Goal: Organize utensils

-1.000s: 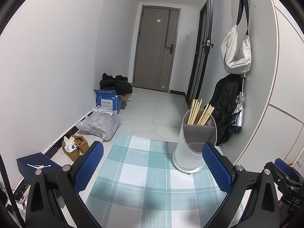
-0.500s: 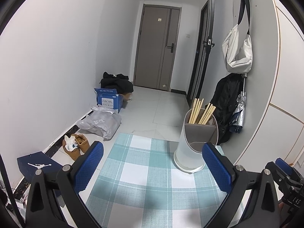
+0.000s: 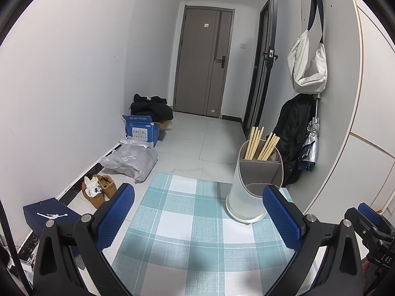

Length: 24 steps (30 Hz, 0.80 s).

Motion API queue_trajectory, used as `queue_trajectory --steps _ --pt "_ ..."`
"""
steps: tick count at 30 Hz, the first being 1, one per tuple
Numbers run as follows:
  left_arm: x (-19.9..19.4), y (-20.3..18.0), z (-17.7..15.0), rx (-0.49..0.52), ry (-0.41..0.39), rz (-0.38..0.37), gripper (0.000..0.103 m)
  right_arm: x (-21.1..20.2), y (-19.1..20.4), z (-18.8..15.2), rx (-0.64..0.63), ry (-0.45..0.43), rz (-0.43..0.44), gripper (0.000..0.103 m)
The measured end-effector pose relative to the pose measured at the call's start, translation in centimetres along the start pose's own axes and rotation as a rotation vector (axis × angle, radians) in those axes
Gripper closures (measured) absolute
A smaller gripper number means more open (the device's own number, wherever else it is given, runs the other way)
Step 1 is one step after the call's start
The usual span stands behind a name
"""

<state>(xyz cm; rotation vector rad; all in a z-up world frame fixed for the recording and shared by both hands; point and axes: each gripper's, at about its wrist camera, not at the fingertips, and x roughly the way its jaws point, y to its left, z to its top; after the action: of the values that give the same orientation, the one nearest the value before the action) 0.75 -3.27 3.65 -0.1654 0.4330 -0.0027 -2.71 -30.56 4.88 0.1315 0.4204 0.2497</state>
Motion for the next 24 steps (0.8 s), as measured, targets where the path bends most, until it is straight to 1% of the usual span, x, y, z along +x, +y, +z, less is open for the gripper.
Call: queue_trajectory --steps 9,24 --pt "0.20 0.54 0.18 -0.036 0.021 -0.008 0.001 0.02 -0.13 -0.03 0.004 0.000 0.004 0.000" --pt "0.22 0.75 0.17 -0.039 0.021 0.003 0.001 0.46 -0.31 -0.28 -0.003 0.018 0.006 0.000"
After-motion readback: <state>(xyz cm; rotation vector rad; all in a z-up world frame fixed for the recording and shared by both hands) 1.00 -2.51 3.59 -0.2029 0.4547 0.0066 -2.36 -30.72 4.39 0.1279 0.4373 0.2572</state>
